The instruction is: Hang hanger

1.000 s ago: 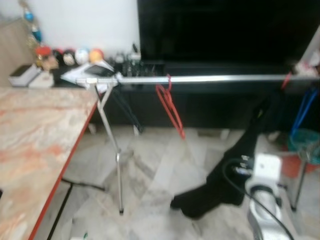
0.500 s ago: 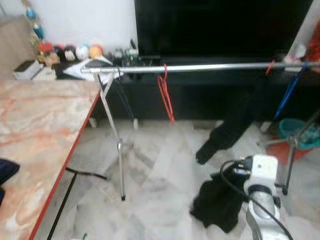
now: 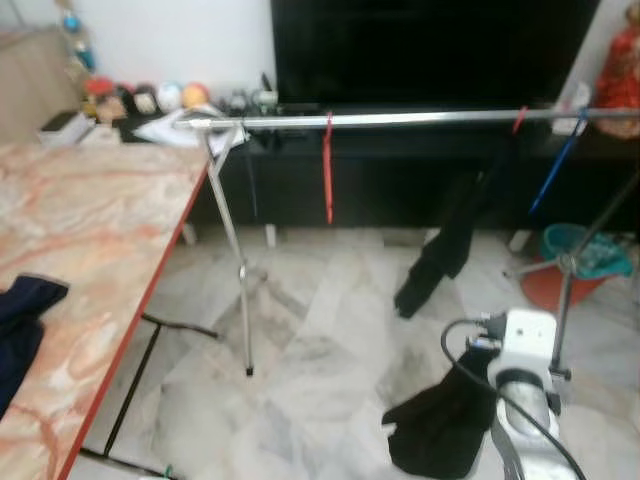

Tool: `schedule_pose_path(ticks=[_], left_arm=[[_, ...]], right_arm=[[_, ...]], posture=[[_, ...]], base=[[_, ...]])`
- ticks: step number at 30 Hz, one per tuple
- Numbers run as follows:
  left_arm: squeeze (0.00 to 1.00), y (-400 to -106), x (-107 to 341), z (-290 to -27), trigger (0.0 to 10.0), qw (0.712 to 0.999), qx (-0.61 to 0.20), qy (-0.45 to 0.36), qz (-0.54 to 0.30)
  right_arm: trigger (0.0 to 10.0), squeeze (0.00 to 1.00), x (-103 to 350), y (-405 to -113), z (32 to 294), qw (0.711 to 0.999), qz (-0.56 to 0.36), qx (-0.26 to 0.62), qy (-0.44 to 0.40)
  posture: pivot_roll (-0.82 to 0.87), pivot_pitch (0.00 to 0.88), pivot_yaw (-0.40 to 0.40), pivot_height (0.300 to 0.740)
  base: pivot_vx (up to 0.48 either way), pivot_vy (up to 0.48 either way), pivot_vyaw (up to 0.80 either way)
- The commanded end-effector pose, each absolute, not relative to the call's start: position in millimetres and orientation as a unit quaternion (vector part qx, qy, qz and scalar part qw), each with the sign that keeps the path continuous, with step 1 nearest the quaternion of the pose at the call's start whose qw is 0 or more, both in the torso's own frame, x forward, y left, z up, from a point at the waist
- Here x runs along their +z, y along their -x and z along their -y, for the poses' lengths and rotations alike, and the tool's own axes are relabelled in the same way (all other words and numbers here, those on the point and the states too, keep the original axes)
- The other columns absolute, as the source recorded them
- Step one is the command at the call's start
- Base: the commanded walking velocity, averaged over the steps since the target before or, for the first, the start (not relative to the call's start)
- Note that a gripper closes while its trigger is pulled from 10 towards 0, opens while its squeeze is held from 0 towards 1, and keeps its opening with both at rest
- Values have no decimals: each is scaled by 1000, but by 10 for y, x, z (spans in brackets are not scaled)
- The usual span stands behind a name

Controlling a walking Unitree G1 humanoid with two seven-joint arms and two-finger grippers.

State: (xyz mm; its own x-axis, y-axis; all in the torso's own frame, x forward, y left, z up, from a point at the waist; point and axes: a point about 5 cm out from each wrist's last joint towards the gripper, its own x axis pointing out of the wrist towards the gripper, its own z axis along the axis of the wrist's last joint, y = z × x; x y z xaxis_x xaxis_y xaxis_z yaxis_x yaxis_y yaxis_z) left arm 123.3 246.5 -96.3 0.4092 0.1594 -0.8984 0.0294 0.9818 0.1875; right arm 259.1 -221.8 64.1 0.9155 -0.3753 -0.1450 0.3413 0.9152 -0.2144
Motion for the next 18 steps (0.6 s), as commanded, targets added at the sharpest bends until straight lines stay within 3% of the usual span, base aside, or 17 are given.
schedule_pose_path(ticks=[1, 18], left_arm=[[0, -1216, -974, -2451, 10000, 831, 33, -90, -548], [0, -1221, -971, -2454, 10000, 831, 32, -91, -548]], right_arm=[[10000, 0, 714, -2613, 2248, 975, -77, -189, 93], [10000, 0, 727, -2634, 2217, 975, -73, -188, 89]], posture=[[-21, 0, 40, 740], [-26, 0, 50, 740]], base=[[-274, 0, 0], [-274, 0, 0]])
